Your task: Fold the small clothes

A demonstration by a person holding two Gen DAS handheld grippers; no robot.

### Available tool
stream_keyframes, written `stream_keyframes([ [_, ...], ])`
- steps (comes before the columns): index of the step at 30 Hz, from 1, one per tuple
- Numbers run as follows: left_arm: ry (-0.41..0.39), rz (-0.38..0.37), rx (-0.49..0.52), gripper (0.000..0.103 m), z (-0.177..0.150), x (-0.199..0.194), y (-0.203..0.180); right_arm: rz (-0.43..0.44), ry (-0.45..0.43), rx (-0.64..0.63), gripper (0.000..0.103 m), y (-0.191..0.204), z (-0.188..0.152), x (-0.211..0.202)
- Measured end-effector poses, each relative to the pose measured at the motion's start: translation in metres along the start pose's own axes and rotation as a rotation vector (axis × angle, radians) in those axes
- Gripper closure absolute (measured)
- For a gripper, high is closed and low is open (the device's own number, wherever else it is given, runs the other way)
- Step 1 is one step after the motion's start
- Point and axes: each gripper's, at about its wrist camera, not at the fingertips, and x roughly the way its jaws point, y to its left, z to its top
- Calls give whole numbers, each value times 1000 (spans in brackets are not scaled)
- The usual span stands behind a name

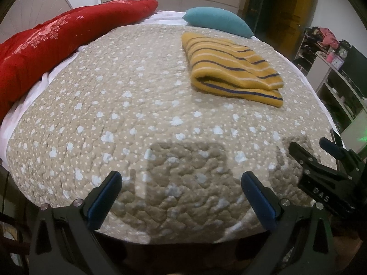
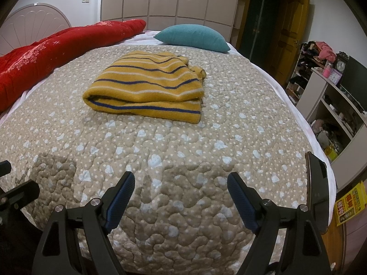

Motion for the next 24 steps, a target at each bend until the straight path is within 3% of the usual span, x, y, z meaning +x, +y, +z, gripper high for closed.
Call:
stream_keyframes([
  [13, -19, 104, 47, 0, 24, 25, 7, -10, -59, -13, 15, -4, 8, 8],
  [24, 0, 97, 132, 0, 20, 37, -25, -4, -51, 75, 15, -30, -5, 23],
])
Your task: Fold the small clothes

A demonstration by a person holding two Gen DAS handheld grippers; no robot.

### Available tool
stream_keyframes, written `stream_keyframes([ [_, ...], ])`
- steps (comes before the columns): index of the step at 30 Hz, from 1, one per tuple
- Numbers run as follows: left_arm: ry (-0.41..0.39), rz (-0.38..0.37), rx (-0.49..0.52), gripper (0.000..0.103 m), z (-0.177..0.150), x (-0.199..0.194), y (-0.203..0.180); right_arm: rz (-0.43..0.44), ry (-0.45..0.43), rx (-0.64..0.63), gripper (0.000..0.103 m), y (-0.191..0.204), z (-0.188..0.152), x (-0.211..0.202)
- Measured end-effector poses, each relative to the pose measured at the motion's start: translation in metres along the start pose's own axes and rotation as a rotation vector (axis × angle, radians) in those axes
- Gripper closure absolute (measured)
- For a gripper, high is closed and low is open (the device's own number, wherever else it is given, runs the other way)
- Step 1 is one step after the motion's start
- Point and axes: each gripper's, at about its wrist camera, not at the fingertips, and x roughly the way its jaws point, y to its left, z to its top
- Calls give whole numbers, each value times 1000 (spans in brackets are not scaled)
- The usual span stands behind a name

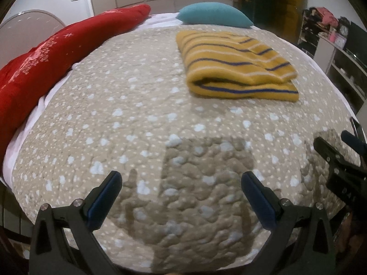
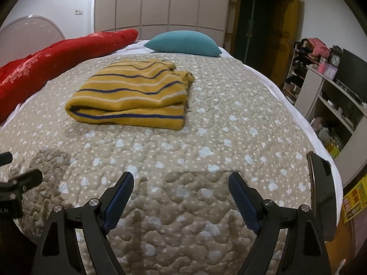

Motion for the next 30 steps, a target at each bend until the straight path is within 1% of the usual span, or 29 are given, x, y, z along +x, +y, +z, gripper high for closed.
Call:
stream_keyframes([
  [5, 25, -5, 16, 0, -4, 7, -7, 3, 21, 14, 15, -4, -4, 9],
  [14, 37, -18, 12, 0, -6, 15, -10, 10, 28, 7, 14, -2, -5, 16],
  [30, 27, -46, -13, 0, -6, 14, -5, 7, -1, -37, 13, 10, -6, 11],
])
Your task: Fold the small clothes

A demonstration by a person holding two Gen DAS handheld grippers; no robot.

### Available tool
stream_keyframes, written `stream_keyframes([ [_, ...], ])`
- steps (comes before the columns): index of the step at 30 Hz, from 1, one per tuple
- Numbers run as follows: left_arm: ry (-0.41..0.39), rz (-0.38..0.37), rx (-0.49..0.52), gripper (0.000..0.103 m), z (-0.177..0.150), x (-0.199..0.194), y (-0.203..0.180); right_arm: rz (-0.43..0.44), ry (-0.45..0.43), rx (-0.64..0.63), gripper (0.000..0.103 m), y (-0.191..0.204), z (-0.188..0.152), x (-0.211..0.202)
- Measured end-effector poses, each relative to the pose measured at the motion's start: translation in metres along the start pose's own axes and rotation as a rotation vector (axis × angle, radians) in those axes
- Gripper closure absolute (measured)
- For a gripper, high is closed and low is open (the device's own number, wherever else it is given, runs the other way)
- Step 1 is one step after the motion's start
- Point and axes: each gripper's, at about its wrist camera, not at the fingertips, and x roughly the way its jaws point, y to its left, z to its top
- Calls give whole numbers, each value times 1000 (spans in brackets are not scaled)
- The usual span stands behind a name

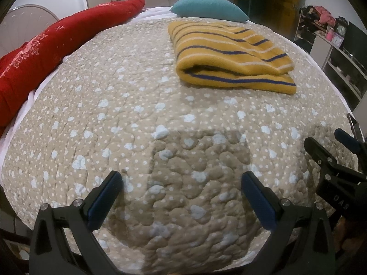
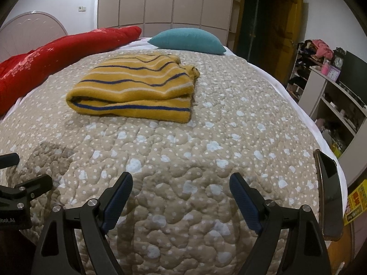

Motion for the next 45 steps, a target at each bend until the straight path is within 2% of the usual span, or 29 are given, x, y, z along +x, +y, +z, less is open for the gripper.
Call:
stream_keyframes([
  [9, -1, -8, -19, 0, 0, 0, 6, -7, 2, -9, 13, 2, -2, 0],
  [19, -38, 8, -25, 0, 17, 1, 16, -23, 6, -21, 13, 2, 1, 2],
  [24, -32, -11, -23, 0, 29, 9, 20, -36, 3, -61, 13, 7, 13, 8],
  [29, -61, 5, -32, 0, 45, 13, 28, -36, -6, -69, 13, 12, 32, 15],
  [37, -32, -4, -75, 0, 52, 28, 44, -7, -8, -96, 12, 31, 47, 29],
  [45, -19, -5, -88, 0, 51, 38, 46, 9, -4, -125, 12, 44, 47, 37],
])
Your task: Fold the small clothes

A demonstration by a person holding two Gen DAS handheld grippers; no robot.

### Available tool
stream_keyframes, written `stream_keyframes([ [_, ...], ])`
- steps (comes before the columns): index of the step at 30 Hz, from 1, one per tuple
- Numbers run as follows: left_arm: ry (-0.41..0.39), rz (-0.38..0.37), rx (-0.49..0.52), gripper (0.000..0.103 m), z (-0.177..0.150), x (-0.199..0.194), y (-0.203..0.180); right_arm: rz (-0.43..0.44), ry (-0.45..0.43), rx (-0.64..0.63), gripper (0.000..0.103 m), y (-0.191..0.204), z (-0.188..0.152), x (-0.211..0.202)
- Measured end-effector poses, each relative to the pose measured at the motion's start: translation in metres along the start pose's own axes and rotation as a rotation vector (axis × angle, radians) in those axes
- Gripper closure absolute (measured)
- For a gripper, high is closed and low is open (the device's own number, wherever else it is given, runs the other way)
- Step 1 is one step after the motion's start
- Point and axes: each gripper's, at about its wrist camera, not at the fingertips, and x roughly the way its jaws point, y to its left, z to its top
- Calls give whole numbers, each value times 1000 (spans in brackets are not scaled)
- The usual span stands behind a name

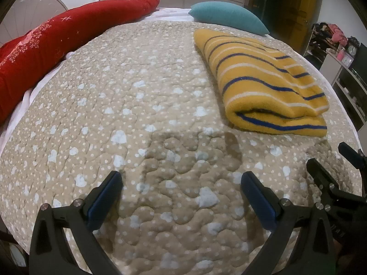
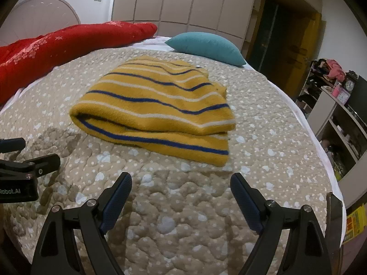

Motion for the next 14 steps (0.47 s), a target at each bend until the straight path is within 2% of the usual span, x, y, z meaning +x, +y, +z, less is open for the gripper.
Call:
stream_keyframes([
  [14, -36, -11, 19, 0, 10, 2, -4, 15, 3, 23, 12, -4, 4, 8],
])
